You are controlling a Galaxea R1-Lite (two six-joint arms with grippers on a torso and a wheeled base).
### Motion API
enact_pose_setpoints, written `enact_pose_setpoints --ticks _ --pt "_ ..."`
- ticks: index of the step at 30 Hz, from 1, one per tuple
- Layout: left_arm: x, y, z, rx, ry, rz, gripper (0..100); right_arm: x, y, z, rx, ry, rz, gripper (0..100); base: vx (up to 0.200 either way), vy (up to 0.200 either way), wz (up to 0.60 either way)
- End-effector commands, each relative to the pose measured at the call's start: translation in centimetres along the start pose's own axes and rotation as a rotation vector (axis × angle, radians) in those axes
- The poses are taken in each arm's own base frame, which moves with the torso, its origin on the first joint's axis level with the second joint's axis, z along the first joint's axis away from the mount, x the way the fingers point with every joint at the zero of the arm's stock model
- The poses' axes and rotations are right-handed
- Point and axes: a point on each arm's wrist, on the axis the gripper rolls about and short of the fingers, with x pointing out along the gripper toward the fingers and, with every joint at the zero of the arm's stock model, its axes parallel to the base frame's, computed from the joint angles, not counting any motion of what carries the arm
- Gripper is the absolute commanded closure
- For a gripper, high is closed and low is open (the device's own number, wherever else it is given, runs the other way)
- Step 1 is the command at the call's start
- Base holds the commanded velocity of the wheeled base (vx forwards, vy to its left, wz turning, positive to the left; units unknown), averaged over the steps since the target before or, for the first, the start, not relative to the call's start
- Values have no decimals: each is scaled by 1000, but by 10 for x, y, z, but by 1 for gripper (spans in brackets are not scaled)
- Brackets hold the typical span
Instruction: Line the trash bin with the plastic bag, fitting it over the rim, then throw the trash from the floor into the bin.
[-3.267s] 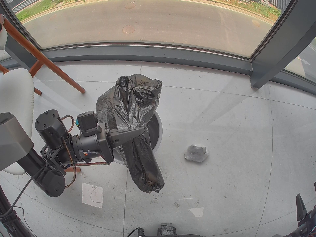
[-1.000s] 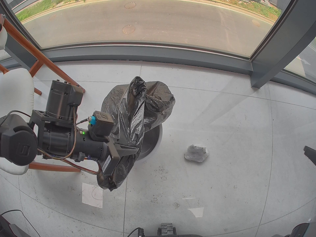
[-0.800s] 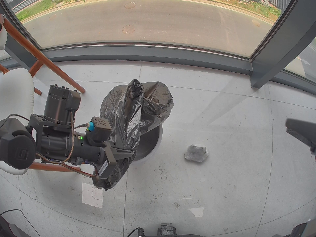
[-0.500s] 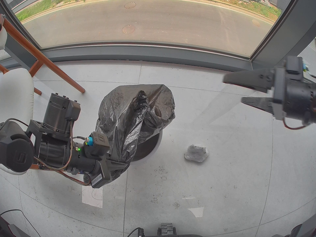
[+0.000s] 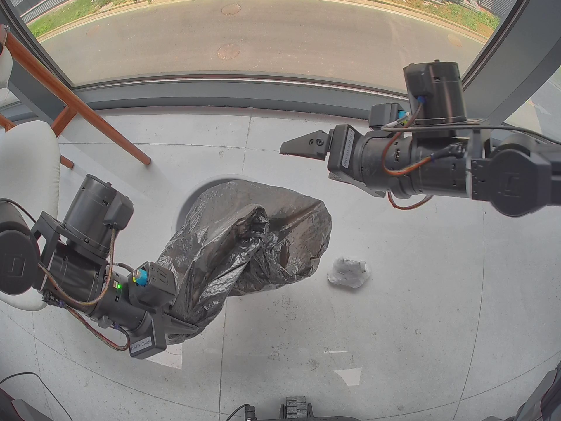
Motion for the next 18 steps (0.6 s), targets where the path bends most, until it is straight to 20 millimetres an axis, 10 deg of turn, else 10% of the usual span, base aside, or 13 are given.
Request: enact_pose_setpoints --ticks 1,8,18 --pt "-5 11 -3 7 -16 74 100 27 -30 4 21 0 -70 100 0 0 0" --pt "-8 18 -7 6 -26 117 100 22 -62 18 -5 -13 -157 100 0 0 0" --pt "-9 17 -10 -6 -18 116 100 55 -68 -12 -47 66 -174 100 0 0 0"
